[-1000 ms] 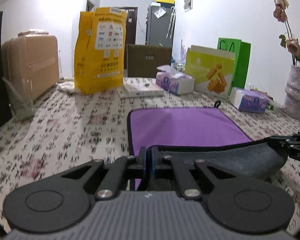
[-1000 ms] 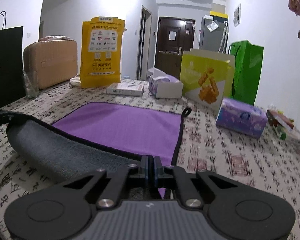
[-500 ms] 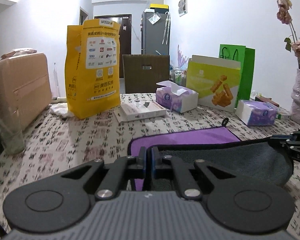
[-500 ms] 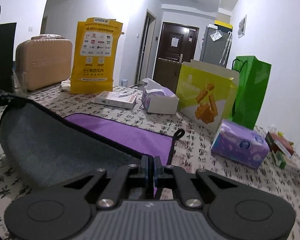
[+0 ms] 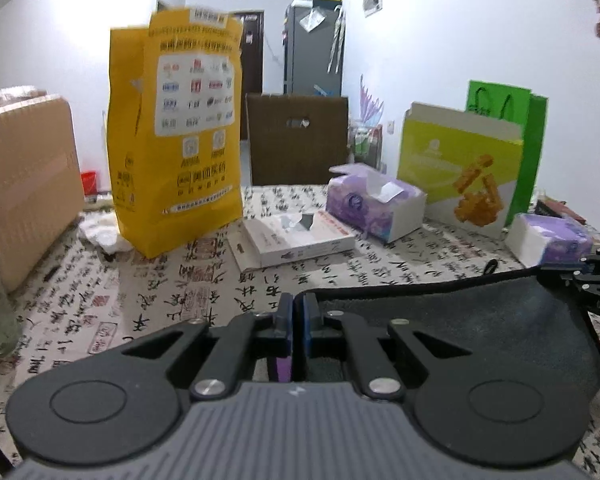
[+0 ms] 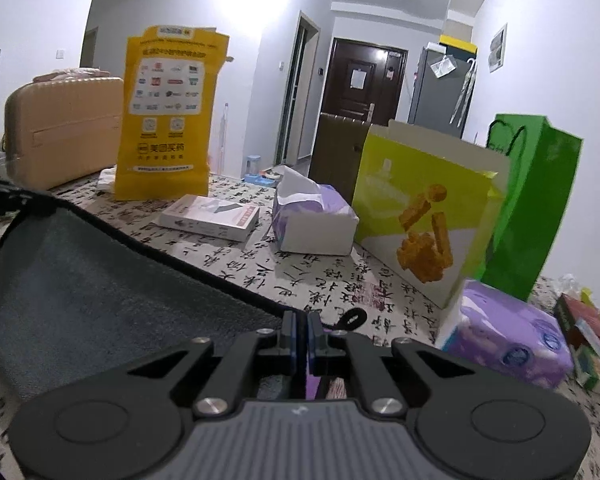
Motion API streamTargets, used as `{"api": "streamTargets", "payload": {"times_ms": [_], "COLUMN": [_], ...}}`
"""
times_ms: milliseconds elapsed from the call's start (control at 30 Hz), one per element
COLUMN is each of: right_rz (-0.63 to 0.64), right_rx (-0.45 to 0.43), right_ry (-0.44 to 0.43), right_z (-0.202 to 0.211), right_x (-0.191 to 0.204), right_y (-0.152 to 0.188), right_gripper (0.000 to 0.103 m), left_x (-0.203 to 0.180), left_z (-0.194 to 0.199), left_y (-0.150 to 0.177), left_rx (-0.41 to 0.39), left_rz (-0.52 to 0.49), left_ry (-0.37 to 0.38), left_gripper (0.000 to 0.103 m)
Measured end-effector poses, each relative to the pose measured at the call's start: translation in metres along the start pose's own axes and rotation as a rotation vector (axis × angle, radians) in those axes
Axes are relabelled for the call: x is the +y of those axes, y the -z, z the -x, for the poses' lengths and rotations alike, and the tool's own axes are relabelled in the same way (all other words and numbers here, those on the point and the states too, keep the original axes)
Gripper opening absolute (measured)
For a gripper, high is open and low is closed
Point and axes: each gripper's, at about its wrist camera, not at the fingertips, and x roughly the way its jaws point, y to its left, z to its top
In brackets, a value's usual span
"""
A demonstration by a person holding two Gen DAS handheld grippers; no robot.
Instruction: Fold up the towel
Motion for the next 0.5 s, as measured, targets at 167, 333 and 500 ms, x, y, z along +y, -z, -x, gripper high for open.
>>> {"api": "streamTargets", "payload": {"times_ms": [167, 333, 500], "right_rz": [0.01, 0.006, -0.019], "right_rx": [0.022, 0.06, 0.113], "right_ry": [-0.014, -0.021, -0.034], "right_z": [-0.032, -0.062, -0.088], "right_x": [-0.004, -0.008, -0.013], "right_y": [-0.01, -0.013, -0.004], "right_gripper": [0.005, 0.005, 0.007], "left_x": [0.011, 0.018, 0.021], "left_z": [-0.033, -0.061, -0.081], "left_y": [-0.002, -0.001, 0.007], "left_rx": [0.043, 0.087, 0.135], "left_rz": [0.022, 0.033, 0.033], "left_ry": [-0.006, -0.002, -0.006], "left_gripper": [0.006, 0.006, 0.006]}}
